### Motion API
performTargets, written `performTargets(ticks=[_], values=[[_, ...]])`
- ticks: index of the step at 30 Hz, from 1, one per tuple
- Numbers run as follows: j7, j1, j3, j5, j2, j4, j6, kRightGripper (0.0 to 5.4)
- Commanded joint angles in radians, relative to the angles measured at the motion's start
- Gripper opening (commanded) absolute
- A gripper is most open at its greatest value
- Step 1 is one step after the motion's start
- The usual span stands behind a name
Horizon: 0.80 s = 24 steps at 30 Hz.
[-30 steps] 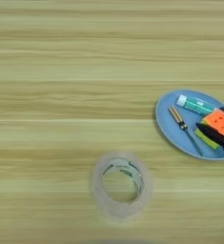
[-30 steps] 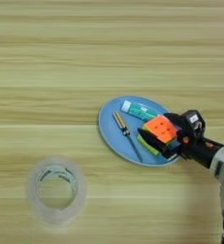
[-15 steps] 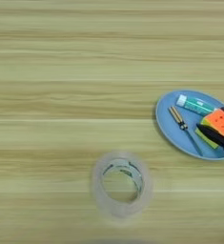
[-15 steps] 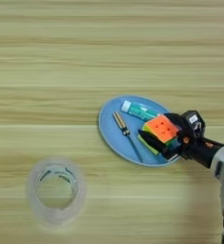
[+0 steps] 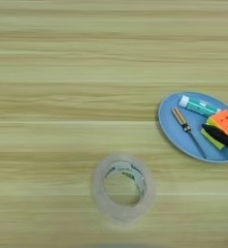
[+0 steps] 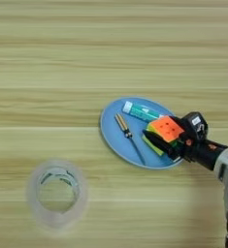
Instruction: Move the objects on the table
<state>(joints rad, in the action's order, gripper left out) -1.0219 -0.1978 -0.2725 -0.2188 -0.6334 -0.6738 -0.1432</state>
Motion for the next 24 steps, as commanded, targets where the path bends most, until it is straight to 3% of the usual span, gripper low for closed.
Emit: performTargets(ticks=[1, 14, 24], values=[[0.022, -0.055, -0.012, -0.001, -0.064, 0.035, -0.021, 3.54], [0.021, -0.061, -0.018, -0.011, -0.065, 0.055, -0.014, 3.35], [0.002, -0.066, -0.056, -0.091, -0.04, 0.162, 0.003, 3.34]])
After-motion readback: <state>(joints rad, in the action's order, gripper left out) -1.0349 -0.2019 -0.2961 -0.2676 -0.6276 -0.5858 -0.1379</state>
